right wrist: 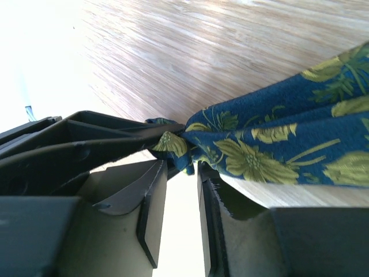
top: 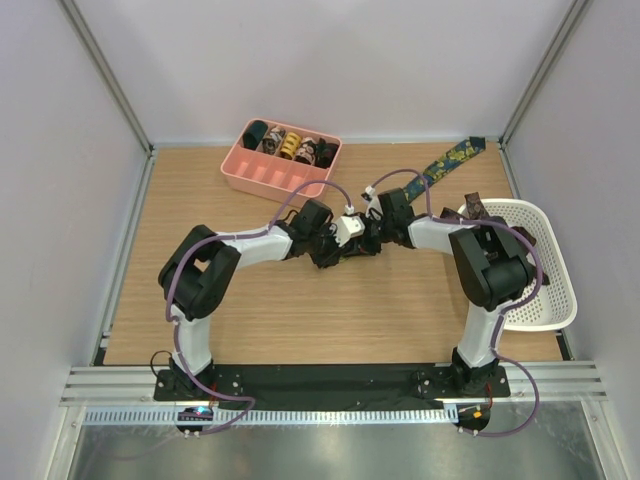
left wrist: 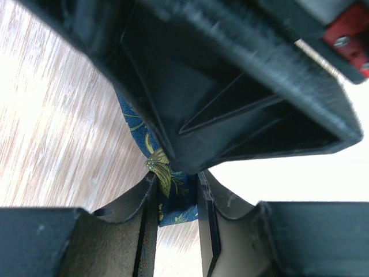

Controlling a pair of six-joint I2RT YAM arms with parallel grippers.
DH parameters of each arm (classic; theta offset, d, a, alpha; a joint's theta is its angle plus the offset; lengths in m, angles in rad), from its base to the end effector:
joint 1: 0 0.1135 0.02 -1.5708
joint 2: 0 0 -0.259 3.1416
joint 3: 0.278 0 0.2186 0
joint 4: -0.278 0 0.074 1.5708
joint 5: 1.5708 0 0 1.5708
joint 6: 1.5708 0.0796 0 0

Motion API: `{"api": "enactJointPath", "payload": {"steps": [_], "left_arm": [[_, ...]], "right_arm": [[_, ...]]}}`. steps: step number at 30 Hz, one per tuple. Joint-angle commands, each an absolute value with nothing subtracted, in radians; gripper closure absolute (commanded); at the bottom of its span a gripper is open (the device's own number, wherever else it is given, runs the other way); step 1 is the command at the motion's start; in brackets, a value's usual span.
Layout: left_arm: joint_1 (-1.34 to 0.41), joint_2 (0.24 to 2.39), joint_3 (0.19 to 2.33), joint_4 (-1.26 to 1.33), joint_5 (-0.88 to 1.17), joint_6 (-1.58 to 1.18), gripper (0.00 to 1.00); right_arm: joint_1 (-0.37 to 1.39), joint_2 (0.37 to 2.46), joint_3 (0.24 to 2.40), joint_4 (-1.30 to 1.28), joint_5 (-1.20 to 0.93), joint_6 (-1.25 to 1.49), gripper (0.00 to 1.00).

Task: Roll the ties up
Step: Roll the tie

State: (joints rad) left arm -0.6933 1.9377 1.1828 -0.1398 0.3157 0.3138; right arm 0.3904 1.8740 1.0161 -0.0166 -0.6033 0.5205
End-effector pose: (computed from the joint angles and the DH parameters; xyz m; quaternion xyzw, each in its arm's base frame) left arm 0.2925 -0.2751 0.1382 0.4952 0.7909 -0.2074 0.2937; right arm 0.3247 0.1825 0.1338 -0.0428 0.9023 0.3941 0.1697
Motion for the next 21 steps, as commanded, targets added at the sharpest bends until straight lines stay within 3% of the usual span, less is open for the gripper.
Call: {"api": "enactJointPath", "payload": {"steps": [1,3,9,21], "left_arm": [[-0.692,1.96,1.178,-0.262,0.307,0.279,0.7],[-0.692,1.968,1.195,-0.293,0.301,0.273,0.7],[-0.695,1.962,1.209,-0.334,0.311,0.25,0.69],[-0.706,1.973,1.244,-0.4,0.304,0.244,0.69]], "right_arm": [[0.39,1.815,1.034,-0.055,-0.566,0.488,0.66],[0.39,1.802,1.032,-0.061,-0.566,0.479,0.68],[0.393,1.819,1.037,-0.028,-0.65,0.492,0.88],[0.416,1.894,1.055,0.051,-0.724,0.543,0.92]]}}
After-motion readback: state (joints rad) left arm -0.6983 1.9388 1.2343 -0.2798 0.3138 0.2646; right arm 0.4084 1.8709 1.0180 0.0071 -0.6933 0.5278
